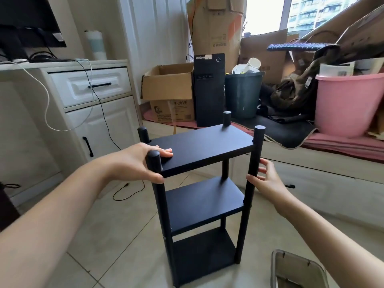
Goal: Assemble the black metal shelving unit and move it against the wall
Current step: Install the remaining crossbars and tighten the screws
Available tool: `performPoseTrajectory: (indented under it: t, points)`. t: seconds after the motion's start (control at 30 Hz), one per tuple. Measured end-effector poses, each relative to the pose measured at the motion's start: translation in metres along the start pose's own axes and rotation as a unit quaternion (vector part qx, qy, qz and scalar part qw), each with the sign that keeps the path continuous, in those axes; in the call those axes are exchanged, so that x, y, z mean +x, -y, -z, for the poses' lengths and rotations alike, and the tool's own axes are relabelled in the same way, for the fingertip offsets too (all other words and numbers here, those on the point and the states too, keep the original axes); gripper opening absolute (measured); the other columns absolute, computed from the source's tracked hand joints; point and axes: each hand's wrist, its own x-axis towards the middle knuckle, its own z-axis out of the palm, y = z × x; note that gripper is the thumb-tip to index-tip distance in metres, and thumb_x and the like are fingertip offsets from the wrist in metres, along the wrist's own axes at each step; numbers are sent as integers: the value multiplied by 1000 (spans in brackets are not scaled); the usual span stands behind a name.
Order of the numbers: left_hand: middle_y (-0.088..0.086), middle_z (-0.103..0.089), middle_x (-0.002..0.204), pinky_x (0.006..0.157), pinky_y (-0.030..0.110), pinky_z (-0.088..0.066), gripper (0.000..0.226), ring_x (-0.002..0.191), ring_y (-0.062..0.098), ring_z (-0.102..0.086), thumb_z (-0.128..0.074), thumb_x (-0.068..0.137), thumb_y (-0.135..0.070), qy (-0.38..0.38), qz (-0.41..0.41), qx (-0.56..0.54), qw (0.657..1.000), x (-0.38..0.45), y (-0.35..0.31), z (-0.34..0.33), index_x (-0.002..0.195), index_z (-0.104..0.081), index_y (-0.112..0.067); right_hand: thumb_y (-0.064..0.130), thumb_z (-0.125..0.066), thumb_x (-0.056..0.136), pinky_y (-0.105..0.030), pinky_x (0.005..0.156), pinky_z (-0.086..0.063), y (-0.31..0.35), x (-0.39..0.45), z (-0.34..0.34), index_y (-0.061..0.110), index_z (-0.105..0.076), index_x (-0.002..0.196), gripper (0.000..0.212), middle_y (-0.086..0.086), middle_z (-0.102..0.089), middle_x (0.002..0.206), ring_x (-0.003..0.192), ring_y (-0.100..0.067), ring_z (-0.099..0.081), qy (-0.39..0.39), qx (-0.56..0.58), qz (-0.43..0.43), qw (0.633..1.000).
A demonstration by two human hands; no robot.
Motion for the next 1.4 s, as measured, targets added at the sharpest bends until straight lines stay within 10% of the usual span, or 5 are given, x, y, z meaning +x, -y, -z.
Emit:
performPoseTrajectory:
  t: [0.23,0.4,0.6,0.9,1.4]
  points:
    - [-28,-47,145,113,26,-36,71,138,-1,-41,-86,73,-26,1,50,122,991,-5,-31,9,136,-57,-41,22,-62,96,-26,71,-43,-5,-6,0,27,-28,142,58,-10,-53,115,95,-14,-58,-17,-1,-4,1000]
    - [-11,-60,135,116,41,-29,52,134,18,-46,-62,88,-30,-51,5,453,890,2,-81,-32,139,-50,-36,17,-61,95,-40,97,-49,0,-6,-5,37,-30,147,65,0,-40,135,108,-17,-56,8,-6,17,1000]
    - [11,4,169,124,54,-4,92,154,38,-1,-54,99,-42,-85,34,377,922,40,-115,-111,159,14,-22,17,-64,93,-27,83,-46,-2,-24,0,25,-44,118,34,12,-56,112,105,-14,-60,-15,1,64,998]
    - [4,-64,137,100,49,-51,59,124,35,-61,-84,78,-19,-314,-19,332,889,61,-103,-139,134,-65,-19,21,-59,97,-15,69,-47,-5,-66,12,29,-58,101,9,12,-66,94,85,-3,-65,-20,-127,136,982]
    - [9,-70,126,101,55,-50,58,118,35,-66,-75,71,14,-388,-180,245,870,60,-108,-150,125,-70,-6,21,-58,98,-36,74,-53,13,-109,0,16,-55,99,6,0,-63,91,84,-22,-62,1,-172,164,971]
